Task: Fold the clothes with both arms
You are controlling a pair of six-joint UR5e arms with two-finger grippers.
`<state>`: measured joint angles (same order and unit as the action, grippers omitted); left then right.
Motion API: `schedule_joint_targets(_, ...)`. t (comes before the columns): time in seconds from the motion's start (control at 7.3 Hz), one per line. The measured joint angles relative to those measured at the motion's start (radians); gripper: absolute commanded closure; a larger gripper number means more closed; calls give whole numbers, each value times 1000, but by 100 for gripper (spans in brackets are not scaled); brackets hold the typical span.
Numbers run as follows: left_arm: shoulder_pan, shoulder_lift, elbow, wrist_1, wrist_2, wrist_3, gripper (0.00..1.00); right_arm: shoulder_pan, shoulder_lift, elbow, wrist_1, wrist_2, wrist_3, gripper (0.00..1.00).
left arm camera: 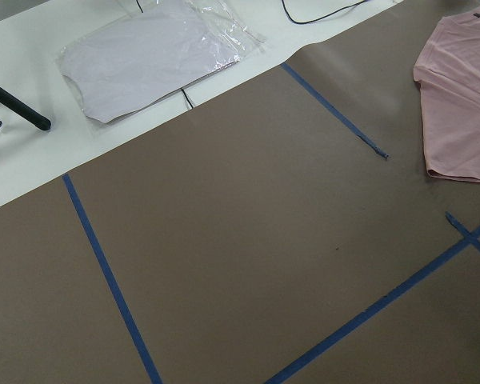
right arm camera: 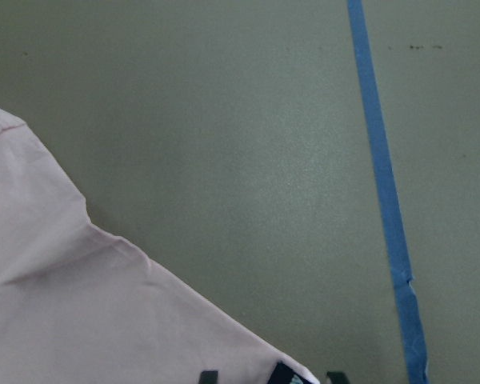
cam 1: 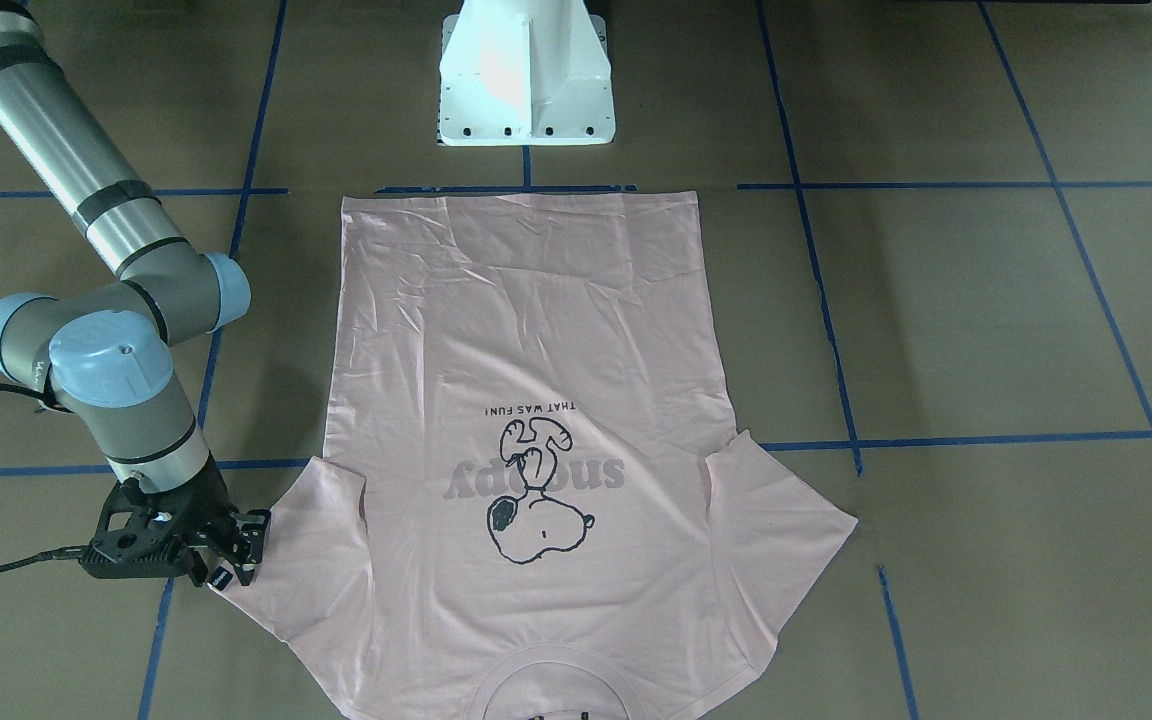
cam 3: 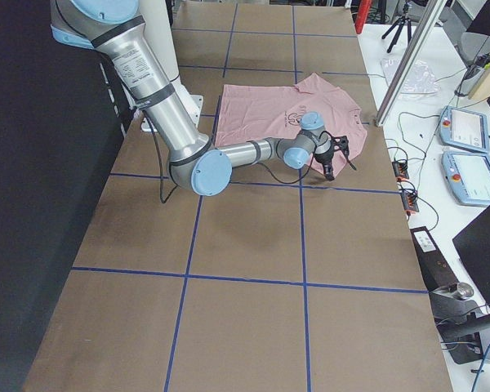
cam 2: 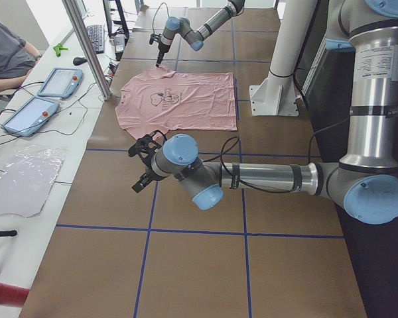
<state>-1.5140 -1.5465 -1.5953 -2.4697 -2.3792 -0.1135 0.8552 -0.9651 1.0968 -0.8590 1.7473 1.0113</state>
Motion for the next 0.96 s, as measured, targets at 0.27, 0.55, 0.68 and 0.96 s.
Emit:
schedule_joint_targets(0.27,0,0,0,0,0,0,0,0,-2,0,0,0,1,100)
schedule_joint_targets(0.55,0,0,0,0,0,0,0,1,-1,4,0,0,33,100)
schedule_joint_targets(0.68,0,1,0,0,0,0,0,1,1,10,0,0,55,100)
schedule_joint_targets(0.96,0,2,0,0,0,0,0,1,5,65,-37,0,81,100)
